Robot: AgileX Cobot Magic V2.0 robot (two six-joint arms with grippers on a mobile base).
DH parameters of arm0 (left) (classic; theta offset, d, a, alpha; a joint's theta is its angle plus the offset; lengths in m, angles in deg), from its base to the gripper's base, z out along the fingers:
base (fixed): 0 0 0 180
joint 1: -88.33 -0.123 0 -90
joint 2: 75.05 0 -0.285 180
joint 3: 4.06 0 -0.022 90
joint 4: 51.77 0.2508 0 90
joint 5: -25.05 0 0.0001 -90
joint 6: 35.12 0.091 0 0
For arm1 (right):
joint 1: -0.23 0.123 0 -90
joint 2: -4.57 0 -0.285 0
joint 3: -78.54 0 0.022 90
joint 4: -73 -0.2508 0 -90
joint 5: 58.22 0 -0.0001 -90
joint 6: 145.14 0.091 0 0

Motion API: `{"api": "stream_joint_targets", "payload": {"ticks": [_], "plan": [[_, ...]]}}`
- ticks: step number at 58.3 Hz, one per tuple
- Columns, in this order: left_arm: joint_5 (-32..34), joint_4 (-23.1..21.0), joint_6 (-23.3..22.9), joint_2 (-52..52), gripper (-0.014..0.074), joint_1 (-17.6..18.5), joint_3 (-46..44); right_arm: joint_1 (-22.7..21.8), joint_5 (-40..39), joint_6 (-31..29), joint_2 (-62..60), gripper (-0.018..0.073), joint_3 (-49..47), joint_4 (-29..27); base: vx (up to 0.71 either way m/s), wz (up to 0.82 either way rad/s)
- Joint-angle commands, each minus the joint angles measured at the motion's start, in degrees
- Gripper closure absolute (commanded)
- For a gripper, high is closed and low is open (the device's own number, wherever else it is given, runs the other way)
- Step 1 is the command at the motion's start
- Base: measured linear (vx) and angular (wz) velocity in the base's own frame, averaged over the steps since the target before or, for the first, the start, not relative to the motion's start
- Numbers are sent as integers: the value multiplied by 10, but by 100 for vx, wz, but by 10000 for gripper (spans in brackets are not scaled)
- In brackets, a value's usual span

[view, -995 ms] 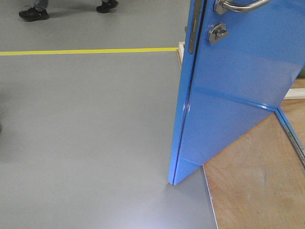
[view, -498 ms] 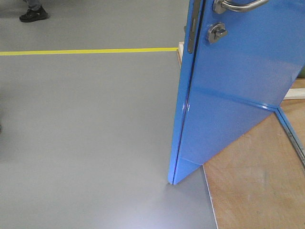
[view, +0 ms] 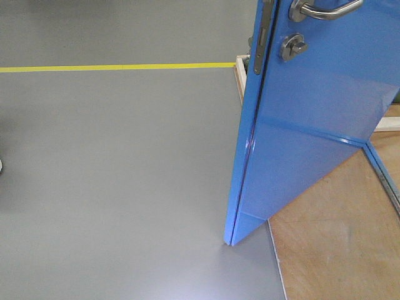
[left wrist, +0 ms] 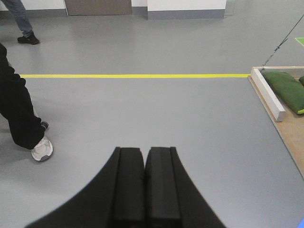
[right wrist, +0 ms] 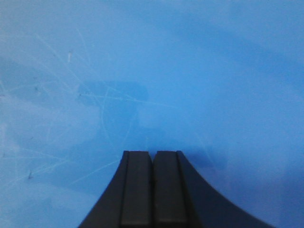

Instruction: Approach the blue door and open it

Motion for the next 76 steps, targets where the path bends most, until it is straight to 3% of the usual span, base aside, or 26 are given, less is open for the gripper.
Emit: {"api": "stream_joint_targets", "payload": {"ticks": [1, 76], "plan": [[44, -2, -4, 8, 524, 0, -15, -2, -21, -7, -26, 551, -21, -12, 2, 3], [44, -2, -4, 8, 524, 0, -15, -2, -22, -7, -26, 551, -21, -12, 11, 9]]}}
